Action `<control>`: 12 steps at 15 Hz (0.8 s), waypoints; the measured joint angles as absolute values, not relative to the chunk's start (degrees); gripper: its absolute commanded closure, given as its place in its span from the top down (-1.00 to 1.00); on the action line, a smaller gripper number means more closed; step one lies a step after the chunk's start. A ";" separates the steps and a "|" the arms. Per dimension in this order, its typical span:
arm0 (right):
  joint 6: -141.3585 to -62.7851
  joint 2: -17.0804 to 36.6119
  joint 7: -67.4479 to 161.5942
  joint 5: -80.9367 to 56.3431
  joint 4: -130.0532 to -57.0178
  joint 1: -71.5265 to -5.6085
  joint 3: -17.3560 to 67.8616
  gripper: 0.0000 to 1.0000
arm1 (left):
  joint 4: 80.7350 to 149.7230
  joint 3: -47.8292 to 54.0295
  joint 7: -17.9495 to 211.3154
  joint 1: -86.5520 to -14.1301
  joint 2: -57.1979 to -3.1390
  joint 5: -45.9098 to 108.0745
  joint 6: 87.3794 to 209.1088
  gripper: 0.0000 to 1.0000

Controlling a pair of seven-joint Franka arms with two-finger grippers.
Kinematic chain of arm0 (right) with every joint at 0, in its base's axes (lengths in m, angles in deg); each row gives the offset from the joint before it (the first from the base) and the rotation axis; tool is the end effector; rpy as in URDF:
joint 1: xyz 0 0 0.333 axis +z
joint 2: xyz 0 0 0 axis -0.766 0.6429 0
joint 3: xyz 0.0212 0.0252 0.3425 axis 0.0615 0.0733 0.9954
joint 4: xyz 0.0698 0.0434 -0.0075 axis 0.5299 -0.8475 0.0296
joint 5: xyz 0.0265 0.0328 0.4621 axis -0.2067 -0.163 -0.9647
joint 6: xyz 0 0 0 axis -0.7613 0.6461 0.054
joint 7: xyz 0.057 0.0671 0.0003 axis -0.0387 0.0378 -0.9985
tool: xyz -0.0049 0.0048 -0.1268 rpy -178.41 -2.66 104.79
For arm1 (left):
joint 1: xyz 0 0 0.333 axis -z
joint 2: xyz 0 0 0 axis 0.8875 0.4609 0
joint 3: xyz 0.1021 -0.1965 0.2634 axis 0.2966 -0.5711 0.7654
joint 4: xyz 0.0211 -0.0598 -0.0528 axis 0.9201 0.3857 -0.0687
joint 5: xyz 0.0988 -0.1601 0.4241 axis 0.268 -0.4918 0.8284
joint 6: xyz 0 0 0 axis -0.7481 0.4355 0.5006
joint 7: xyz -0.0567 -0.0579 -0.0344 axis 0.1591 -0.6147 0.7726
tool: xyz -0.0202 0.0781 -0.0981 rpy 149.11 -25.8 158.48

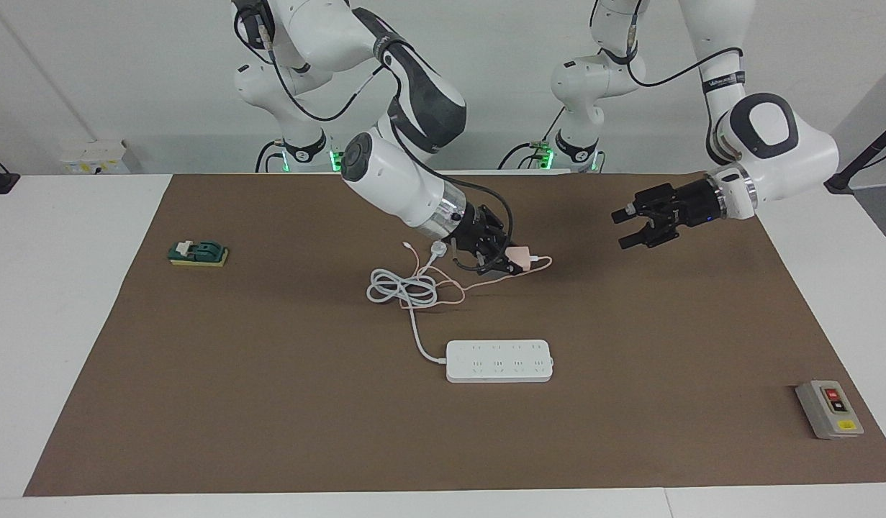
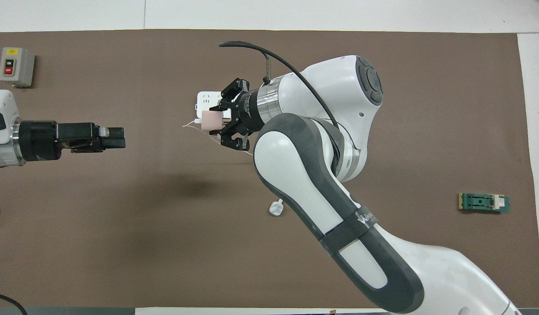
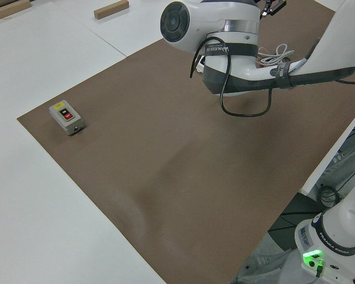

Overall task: Plug charger into power strip
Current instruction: 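Hold the plug up with the right gripper while the left gripper reaches it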

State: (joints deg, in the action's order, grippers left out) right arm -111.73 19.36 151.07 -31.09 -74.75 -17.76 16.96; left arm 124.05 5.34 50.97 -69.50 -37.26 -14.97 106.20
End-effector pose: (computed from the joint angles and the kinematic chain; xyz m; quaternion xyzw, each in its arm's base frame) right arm 0.6686 0.4500 0.4563 -0.6547 0.6477 0.2651 0.2856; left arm 0.6098 -0.0453 0.4257 0.8151 0.0152 0.0084 0.5790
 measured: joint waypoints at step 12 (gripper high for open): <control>-111.73 19.50 150.34 -31.09 -74.74 -17.48 16.84 -1.00 | 113.49 4.55 49.19 -62.14 -23.03 -33.90 106.04 1.00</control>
State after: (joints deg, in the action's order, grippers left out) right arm -111.73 19.50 150.34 -31.09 -74.74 -17.48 16.84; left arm 113.49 4.55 49.19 -62.14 -23.03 -33.90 106.04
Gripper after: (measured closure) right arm 0.520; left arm 0.000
